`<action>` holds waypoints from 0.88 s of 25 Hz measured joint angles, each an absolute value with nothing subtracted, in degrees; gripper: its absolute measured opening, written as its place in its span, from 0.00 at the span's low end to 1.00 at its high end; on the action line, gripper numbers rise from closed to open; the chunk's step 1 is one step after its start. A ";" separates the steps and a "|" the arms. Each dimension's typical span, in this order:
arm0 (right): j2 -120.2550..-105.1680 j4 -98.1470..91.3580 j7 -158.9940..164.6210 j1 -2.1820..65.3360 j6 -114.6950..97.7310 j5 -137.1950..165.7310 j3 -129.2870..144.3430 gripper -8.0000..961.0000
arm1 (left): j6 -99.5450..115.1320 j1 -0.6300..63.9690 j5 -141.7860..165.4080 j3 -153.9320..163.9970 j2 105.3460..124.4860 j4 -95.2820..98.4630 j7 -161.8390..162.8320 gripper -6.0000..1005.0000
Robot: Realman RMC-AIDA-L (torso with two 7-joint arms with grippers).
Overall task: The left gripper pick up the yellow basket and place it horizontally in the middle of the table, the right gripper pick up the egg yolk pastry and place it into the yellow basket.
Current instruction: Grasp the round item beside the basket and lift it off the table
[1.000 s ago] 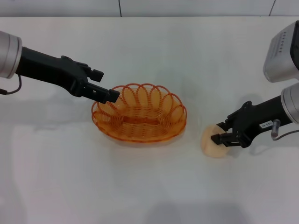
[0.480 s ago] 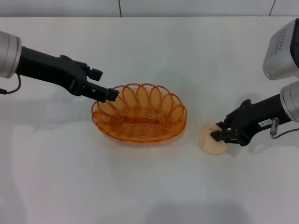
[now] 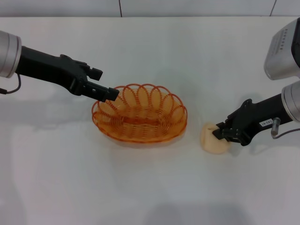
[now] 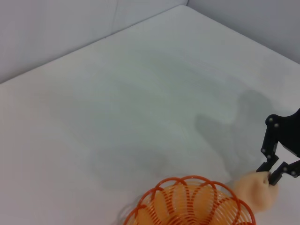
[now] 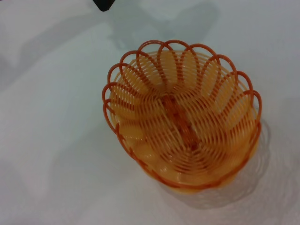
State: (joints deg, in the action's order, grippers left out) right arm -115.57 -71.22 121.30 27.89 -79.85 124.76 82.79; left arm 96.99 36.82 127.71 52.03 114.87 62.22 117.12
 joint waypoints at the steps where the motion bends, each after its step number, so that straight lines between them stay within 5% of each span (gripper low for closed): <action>1: -115.57 -71.20 121.30 27.89 -79.83 124.77 82.79 0.17 | 96.97 36.82 127.71 52.03 114.87 62.22 117.13 0.88; 22: -115.57 -71.45 121.28 27.94 -80.22 124.30 82.96 0.03 | 96.31 36.35 127.71 51.94 114.96 62.14 117.01 0.88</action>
